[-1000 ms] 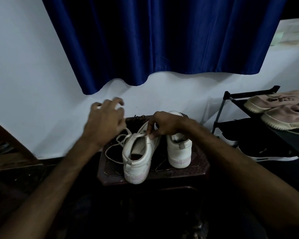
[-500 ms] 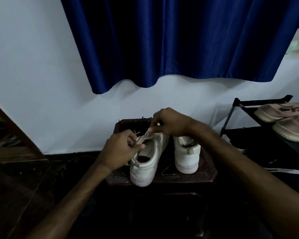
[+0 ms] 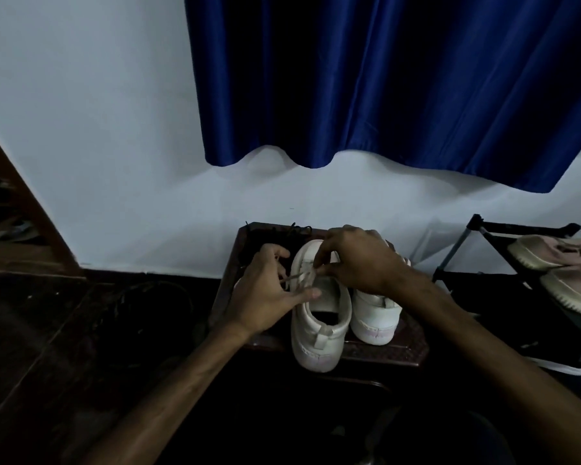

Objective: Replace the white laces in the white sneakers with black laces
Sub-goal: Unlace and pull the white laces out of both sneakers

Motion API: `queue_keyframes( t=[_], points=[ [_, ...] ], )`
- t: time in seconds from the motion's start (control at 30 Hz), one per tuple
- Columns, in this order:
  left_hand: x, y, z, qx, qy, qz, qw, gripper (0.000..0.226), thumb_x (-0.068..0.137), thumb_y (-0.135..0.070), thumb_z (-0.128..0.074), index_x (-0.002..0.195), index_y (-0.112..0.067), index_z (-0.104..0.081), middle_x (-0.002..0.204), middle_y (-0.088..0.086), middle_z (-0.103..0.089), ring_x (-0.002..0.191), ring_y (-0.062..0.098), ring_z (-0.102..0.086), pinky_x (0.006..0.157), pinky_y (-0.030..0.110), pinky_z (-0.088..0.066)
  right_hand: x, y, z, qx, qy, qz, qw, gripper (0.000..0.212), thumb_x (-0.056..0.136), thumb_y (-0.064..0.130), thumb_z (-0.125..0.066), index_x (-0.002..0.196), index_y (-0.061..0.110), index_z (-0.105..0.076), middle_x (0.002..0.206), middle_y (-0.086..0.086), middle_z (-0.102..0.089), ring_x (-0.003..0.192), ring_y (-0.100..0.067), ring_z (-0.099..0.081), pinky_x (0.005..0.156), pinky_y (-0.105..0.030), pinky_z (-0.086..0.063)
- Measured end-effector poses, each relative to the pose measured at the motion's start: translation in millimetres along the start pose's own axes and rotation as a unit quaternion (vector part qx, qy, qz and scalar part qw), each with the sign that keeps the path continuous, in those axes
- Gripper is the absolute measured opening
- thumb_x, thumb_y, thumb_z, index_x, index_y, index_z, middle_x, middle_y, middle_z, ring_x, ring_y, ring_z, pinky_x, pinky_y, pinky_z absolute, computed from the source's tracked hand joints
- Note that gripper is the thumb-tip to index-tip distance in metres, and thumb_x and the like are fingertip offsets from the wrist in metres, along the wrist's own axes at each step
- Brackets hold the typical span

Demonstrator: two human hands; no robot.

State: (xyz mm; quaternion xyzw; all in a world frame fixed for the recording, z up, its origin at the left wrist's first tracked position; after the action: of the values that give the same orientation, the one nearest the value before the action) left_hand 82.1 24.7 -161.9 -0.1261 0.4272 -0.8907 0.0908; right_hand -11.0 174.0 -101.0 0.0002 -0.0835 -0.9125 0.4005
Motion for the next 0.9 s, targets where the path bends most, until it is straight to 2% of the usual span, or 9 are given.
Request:
queue_keyframes(
  t=[0.13, 0.27, 0.37, 0.43, 0.5, 0.57, 0.63, 0.8, 0.9],
  points=[
    [-6, -2, 4, 0.025, -0.061, -0.004, 0.998, 0.063, 0.060, -0.059, -0.082, 0.099, -0.024, -0.047, 0.083, -0.013, -0.051, 0.074, -0.002, -0.051, 0.059, 0.026, -0.042, -1, 7, -5, -0.028, 0.035, -0.043, 0.998, 0.024, 0.079, 0.036, -0.070, 0.103, 0.031, -0.071, 0.111, 0.008, -0.063, 0.112, -0.014, -0.053, 0.090, -0.043, -0.046],
    [-18, -6, -12, 0.002, -0.087, -0.027, 0.996, 0.027, 0.075, -0.044, -0.076, 0.071, -0.028, -0.055, 0.064, -0.011, -0.059, 0.060, 0.003, -0.057, 0.056, 0.033, -0.050, -5, 13, -15, -0.048, -0.047, -0.079, 0.995, 0.017, 0.080, 0.024, -0.067, 0.096, 0.027, -0.071, 0.107, 0.006, -0.063, 0.113, -0.018, -0.053, 0.095, -0.044, -0.042],
    [-25, -5, -24, -0.071, -0.096, -0.035, 0.992, 0.024, 0.082, -0.041, -0.073, 0.075, -0.024, -0.057, 0.064, -0.010, -0.059, 0.061, 0.004, -0.058, 0.054, 0.025, -0.047, -12, 12, -25, -0.109, -0.074, -0.101, 0.986, 0.011, 0.085, 0.032, -0.064, 0.094, 0.028, -0.069, 0.107, 0.006, -0.060, 0.114, -0.019, -0.049, 0.097, -0.047, -0.036],
    [-29, -3, -28, -0.111, -0.104, -0.023, 0.988, 0.024, 0.083, -0.039, -0.072, 0.084, -0.020, -0.059, 0.066, -0.010, -0.059, 0.063, 0.002, -0.059, 0.054, 0.014, -0.041, -14, 7, -27, -0.102, -0.040, -0.083, 0.991, 0.011, 0.087, 0.037, -0.063, 0.094, 0.031, -0.069, 0.108, 0.007, -0.055, 0.112, -0.018, -0.047, 0.095, -0.046, -0.034],
    [-32, -2, -33, -0.113, -0.123, -0.019, 0.986, 0.024, 0.084, -0.036, -0.071, 0.090, -0.018, -0.057, 0.062, -0.012, -0.056, 0.061, -0.001, -0.057, 0.051, 0.009, -0.035, -15, 0, -17, 0.005, 0.045, -0.031, 0.998, 0.006, 0.086, 0.043, -0.066, 0.087, 0.037, -0.067, 0.108, 0.007, -0.052, 0.106, -0.014, -0.046, 0.093, -0.041, -0.036],
    [-35, -5, -39, -0.122, -0.152, -0.020, 0.981, 0.023, 0.085, -0.037, -0.070, 0.090, -0.019, -0.056, 0.059, -0.014, -0.054, 0.058, 0.000, -0.056, 0.051, 0.011, -0.036, -16, -9, 5, 0.131, 0.149, 0.006, 0.980, 0.008, 0.086, 0.039, -0.070, 0.081, 0.041, -0.064, 0.108, 0.004, -0.054, 0.099, -0.011, -0.053, 0.088, -0.028, -0.043],
    [-42, -8, -48, -0.138, -0.171, -0.023, 0.975, 0.023, 0.087, -0.044, -0.065, 0.092, -0.023, -0.059, 0.064, -0.014, -0.059, 0.061, 0.001, -0.059, 0.052, 0.018, -0.045, -17, -18, 22, 0.176, 0.168, -0.012, 0.970, 0.009, 0.085, 0.034, -0.072, 0.079, 0.038, -0.066, 0.106, 0.005, -0.056, 0.096, -0.009, -0.056, 0.082, -0.018, -0.045],
    [-58, -13, -66, -0.147, -0.203, -0.039, 0.967, 0.026, 0.087, -0.054, -0.056, 0.093, -0.029, -0.057, 0.065, -0.011, -0.062, 0.060, 0.003, -0.060, 0.052, 0.026, -0.048, -10, -25, 0, 0.025, 0.139, -0.035, 0.989, 0.012, 0.081, 0.052, -0.069, 0.086, 0.041, -0.072, 0.107, 0.022, -0.051, 0.110, -0.005, -0.043, 0.101, -0.048, -0.037],
    [-56, -13, -71, -0.150, -0.223, -0.028, 0.963, 0.028, 0.083, -0.053, -0.056, 0.090, -0.026, -0.055, 0.057, -0.007, -0.056, 0.053, 0.008, -0.056, 0.049, 0.032, -0.046, -18, -21, 5, 0.057, 0.105, 0.006, 0.993, 0.007, 0.081, 0.043, -0.072, 0.078, 0.037, -0.072, 0.104, 0.024, -0.051, 0.107, -0.001, -0.046, 0.101, -0.043, -0.039]
  ],
)
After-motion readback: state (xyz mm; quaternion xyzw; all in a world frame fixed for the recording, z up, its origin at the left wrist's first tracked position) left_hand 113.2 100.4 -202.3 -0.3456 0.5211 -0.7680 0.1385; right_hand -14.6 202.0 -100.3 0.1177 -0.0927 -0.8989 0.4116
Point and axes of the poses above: each hand's wrist, its own x-axis towards the middle knuckle, its own z-axis out of the back of the hand, y = z × x, the point moved 2 cm from there along x, towards the middle knuckle
